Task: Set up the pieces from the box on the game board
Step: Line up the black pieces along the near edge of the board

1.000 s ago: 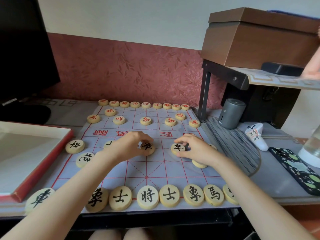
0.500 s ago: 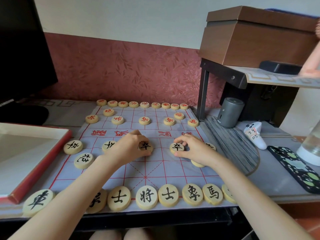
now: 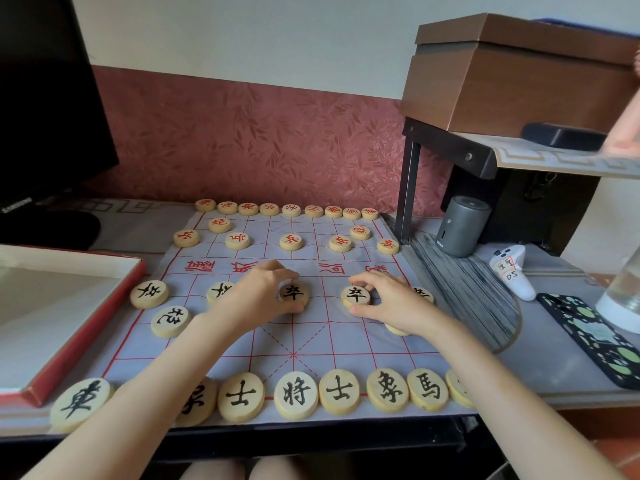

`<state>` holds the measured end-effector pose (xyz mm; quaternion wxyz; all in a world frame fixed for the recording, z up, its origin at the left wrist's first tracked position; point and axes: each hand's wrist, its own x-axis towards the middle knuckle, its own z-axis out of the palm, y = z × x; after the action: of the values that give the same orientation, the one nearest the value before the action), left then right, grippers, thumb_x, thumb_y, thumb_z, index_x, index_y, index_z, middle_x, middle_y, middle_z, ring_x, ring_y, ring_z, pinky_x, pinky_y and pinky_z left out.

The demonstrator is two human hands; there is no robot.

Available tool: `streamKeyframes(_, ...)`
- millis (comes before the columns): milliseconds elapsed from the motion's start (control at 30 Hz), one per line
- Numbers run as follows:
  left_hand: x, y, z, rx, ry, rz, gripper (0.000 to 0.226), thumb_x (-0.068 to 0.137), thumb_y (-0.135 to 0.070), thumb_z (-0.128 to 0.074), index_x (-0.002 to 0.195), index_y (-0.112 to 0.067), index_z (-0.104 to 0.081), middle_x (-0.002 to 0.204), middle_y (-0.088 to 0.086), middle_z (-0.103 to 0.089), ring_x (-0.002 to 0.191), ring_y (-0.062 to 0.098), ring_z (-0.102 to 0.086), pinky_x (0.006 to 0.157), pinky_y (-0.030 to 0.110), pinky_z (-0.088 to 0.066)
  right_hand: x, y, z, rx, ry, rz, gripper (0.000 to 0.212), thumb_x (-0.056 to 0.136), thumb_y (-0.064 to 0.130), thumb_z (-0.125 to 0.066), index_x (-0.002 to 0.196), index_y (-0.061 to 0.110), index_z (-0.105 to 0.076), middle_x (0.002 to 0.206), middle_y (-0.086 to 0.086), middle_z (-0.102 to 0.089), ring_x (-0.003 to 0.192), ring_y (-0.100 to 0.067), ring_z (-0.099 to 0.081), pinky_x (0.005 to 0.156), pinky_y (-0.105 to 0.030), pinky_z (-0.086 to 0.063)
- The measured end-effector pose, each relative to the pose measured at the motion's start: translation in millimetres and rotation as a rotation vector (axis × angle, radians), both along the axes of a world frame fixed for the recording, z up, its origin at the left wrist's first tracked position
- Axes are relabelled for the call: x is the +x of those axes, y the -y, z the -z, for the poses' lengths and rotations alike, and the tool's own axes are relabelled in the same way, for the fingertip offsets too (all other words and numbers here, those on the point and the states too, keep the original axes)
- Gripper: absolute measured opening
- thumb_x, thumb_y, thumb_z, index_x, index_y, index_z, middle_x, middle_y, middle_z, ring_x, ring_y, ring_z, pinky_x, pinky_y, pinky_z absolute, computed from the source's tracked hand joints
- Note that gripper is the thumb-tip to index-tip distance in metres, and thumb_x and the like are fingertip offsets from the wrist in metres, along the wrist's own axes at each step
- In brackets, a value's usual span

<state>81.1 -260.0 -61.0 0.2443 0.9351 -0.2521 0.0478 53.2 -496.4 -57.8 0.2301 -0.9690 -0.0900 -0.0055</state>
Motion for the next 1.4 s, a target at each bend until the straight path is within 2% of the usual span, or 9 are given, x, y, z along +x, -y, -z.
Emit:
streamKeyframes(100,-4.5,-8.9,-7.0,-0.047,0.033,0.012,0.053,0.077,-0.037,-0.069,0.124,-0.018,-0.055,0.120,-0.001,-0.052,0.107,0.015,-0.053,0.086,0.022,-0.043,-2.9,-7.6,-7.7,-0.004,0.017,-0.023,0.054,0.083,0.041,-0.064,0.132,0.028,-0.046,0.134,0.006,-0.048,0.127,-0.015,-0.037,0.108,-0.036,-0.028)
streamKeyframes(233,-13.7,-35.6,-22.2,-0.083,0.110,0.004,0.042,0.079,-0.032,-0.067,0.119,-0.020,-0.059,0.112,-0.009,-0.057,0.089,0.002,-0.050,0.077,0.012,-0.043,-5.9,-30.9,-21.7,0.025,-0.003,-0.097,0.046,0.086,0.040,-0.061,0.129,0.031,-0.049,0.138,0.006,-0.042,0.132,-0.013,-0.030,0.108,-0.033,-0.026)
streamKeyframes(367,-27.8,-77.7,-30.4,-0.086,0.118,-0.077,0.032,0.081,-0.028,-0.067,0.112,-0.027,-0.062,0.100,-0.014,-0.056,0.080,-0.004,-0.051,0.079,0.018,-0.048,-3.1,-65.7,-27.7,0.090,-0.019,-0.178,0.041,0.087,0.038,-0.062,0.126,0.032,-0.052,0.135,0.005,-0.046,0.128,-0.009,-0.036,0.103,-0.028,-0.030)
streamKeyframes(500,-44.2,-117.5,-21.3,-0.048,0.091,-0.146,0.029,0.079,-0.022,-0.069,0.108,-0.023,-0.065,0.092,-0.014,-0.058,0.076,-0.007,-0.050,0.074,0.013,-0.046,6.9,-108.8,-25.5,0.112,-0.009,-0.224,0.041,0.085,0.036,-0.064,0.125,0.029,-0.055,0.129,0.004,-0.052,0.118,-0.007,-0.046,0.095,-0.025,-0.035)
streamKeyframes(700,-58.1,-140.4,-2.6,-0.052,0.061,-0.219,0.036,0.077,-0.031,-0.071,0.112,-0.022,-0.064,0.094,-0.015,-0.054,0.072,-0.005,-0.049,0.064,0.005,-0.037,22.6,-166.6,-14.0,0.078,0.019,-0.187,0.049,0.082,0.041,-0.067,0.123,0.017,-0.057,0.128,-0.001,-0.053,0.117,-0.015,-0.048,0.093,-0.029,-0.039)
streamKeyframes(900,-55.7,-144.0,6.2,-0.011,0.053,-0.259,0.050,0.075,-0.028,-0.073,0.123,-0.023,-0.057,0.128,-0.001,-0.055,0.110,0.020,-0.054,0.087,0.025,-0.040,29.5,-191.7,-6.0,0.034,0.046,-0.074,0.060,0.073,0.051,-0.072,0.115,0.011,-0.056,0.117,-0.003,-0.051,0.112,-0.019,-0.048,0.089,-0.032,-0.042)
streamKeyframes(1067,-52.1,-144.1,8.1,-0.032,0.054,-0.269,0.050,0.075,-0.035,-0.072,0.121,-0.021,-0.059,0.126,0.001,-0.056,0.108,0.021,-0.056,0.086,0.027,-0.043,30.7,-198.2,-4.2,0.019,0.030,-0.018,0.054,0.069,0.048,-0.076,0.105,0.013,-0.057,0.113,-0.001,-0.051,0.105,-0.019,-0.049,0.085,-0.037,-0.045)
streamKeyframes(1300,-50.7,-149.8,6.8,-0.010,0.018,-0.131,0.051,0.078,-0.029,-0.070,0.126,-0.032,-0.053,0.133,-0.010,-0.050,0.122,0.011,-0.046,0.100,0.023,-0.037,34.2,-194.4,-3.2,0.112,-0.055,-0.071,0.051,0.072,0.034,-0.078,0.114,0.014,-0.058,0.114,-0.001,-0.048,0.109,-0.018,-0.050,0.091,-0.031,-0.043)
streamKeyframes(1400,-48.1,-154.0,4.3,-0.028,-0.035,-0.052,0.049,0.082,-0.022,-0.064,0.125,-0.041,-0.050,0.136,-0.018,-0.046,0.129,0.004,-0.039,0.109,0.024,-0.030,35.4,-192.4,-5.5,0.137,-0.131,-0.111,0.051,0.077,0.018,-0.075,0.124,0.016,-0.056,0.127,-0.003,-0.052,0.118,-0.019,-0.050,0.100,-0.030,-0.041)
